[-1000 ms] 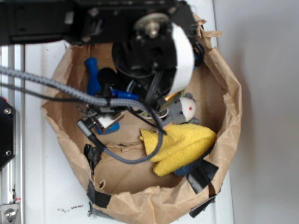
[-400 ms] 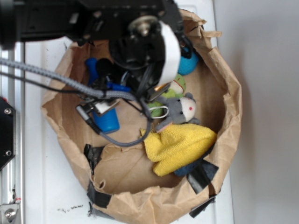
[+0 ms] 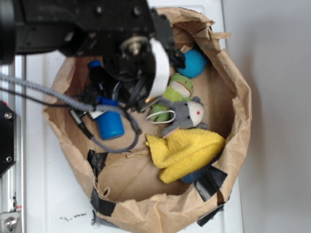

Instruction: Grab the blue bottle.

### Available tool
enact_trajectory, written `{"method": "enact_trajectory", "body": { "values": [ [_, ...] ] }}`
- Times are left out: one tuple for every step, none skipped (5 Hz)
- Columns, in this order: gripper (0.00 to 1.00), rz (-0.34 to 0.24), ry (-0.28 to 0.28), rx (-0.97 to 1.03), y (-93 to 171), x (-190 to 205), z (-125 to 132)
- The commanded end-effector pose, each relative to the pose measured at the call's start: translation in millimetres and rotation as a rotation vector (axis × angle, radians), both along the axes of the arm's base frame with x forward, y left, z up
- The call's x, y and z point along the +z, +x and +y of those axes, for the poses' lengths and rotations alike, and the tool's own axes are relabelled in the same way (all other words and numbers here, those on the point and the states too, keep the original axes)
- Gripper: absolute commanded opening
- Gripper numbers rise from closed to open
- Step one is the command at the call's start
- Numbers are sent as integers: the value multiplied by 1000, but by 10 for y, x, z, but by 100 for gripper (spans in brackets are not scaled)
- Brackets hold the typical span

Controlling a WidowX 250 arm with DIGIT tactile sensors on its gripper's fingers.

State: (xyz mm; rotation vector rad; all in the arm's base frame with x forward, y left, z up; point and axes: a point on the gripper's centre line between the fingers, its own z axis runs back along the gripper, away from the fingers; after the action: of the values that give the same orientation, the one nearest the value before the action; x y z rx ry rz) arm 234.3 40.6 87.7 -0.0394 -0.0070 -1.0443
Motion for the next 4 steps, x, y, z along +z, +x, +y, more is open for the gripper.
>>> {"method": "enact_trajectory", "body": {
  "values": [
    [100,-22,13,-77,-117,4,-154],
    [100,9,13,-102,-187,-25,-123],
    [100,16,15,-104,-238,-37,-72],
    [100,6,21,-83,-257,-32,-4]
  ]
}}
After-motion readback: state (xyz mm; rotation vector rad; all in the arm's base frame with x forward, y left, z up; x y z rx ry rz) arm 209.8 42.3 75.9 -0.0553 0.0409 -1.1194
